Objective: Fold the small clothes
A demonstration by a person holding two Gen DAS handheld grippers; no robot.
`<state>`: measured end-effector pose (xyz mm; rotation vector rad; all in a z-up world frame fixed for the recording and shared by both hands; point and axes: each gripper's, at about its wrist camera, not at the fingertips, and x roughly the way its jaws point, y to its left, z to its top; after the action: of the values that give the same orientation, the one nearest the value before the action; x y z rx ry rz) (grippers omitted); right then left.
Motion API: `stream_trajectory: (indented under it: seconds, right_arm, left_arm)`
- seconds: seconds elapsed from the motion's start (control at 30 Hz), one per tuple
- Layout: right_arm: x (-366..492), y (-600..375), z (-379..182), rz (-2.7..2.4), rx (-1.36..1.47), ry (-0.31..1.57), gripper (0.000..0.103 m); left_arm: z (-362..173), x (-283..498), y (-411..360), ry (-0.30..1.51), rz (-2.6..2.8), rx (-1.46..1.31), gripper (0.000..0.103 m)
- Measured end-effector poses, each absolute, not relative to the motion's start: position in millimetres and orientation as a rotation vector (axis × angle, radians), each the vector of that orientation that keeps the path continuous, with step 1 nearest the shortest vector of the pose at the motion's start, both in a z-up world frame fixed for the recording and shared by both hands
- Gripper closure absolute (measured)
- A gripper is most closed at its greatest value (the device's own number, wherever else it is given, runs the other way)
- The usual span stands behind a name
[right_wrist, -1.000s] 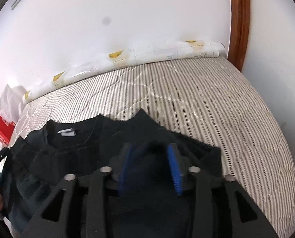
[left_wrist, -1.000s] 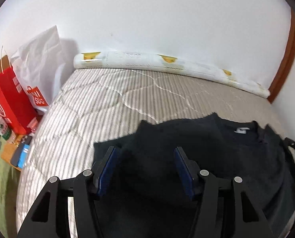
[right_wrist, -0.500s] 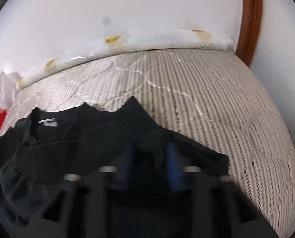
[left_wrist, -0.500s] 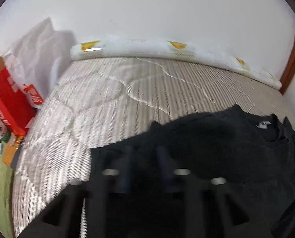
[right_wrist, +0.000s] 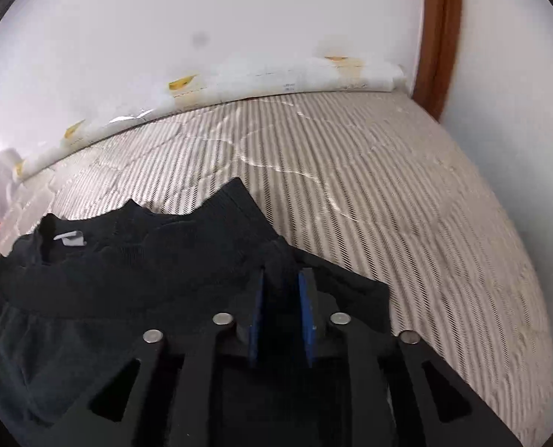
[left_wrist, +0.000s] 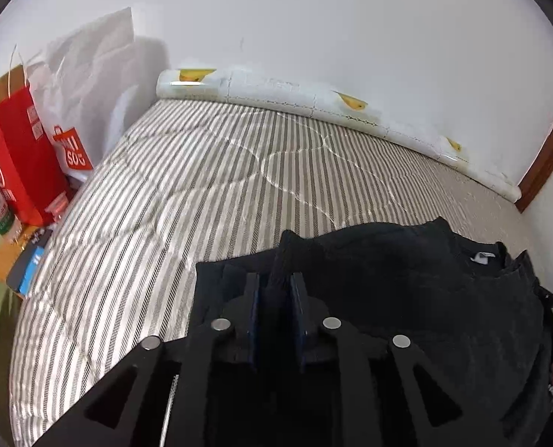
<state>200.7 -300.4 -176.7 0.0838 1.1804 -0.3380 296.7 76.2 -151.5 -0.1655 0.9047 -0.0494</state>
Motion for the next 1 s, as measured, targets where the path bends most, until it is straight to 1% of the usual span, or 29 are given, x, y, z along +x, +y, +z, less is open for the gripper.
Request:
stream_trajectory:
  seconds: [0.07, 0.13, 0.17, 0.23, 0.27, 0.33, 0.47, 0.63, 0.87, 1.0]
  right_arm:
    - [193.3, -295.9, -167.8, -0.335, 0.088, 1.178, 0.079]
    - [186.2, -288.2, -157.5, -0.333, 0.087, 1.171, 0.072]
    - [182.0, -282.9, -152.1, -0.329, 0.085, 1.165, 0.07]
    - [175.4, -271.9, -145.2, -0.313, 0.083, 1.156, 0.066]
    - [171.8, -263.1, -142.3, -0.301, 0.08, 1.158, 0.065]
    - [165.7, -246.9, -138.5, -0.273, 0.073, 1.163, 0.062]
    - [148.9, -201.8, -132.6, -0.177, 0.052, 1.163, 0.061]
    - [121.6, -150.9, -130.8, -0.089, 0.034, 1.15, 0.057]
    - [91.7, -105.5, -136.7, -0.024, 0.033, 1.129, 0.053]
    - [77.2, -87.2, -151.9, -0.018, -0.018, 1.136, 0.051]
  left_arm:
    - [-149.7, 290.4, 77.9, 0.908, -0.059, -0.17, 0.081]
    - [-145.9, 281.0, 79.0, 0.907, -0.062, -0.161, 0.072]
    - [-144.4, 276.6, 79.4, 0.905, -0.061, -0.157, 0.07]
    - [-140.3, 264.8, 80.7, 0.899, -0.059, -0.152, 0.058]
    - [-138.3, 257.4, 82.6, 0.896, -0.062, -0.158, 0.056]
    - [-135.1, 242.9, 85.6, 0.893, -0.071, -0.174, 0.055]
    - [-131.5, 211.9, 92.8, 0.892, -0.065, -0.178, 0.053]
    - [-127.4, 174.5, 101.6, 0.875, -0.058, -0.172, 0.051]
    - [-130.2, 130.7, 112.0, 0.863, -0.055, -0.17, 0.05]
    - [-137.6, 105.6, 122.3, 0.862, -0.08, -0.212, 0.049]
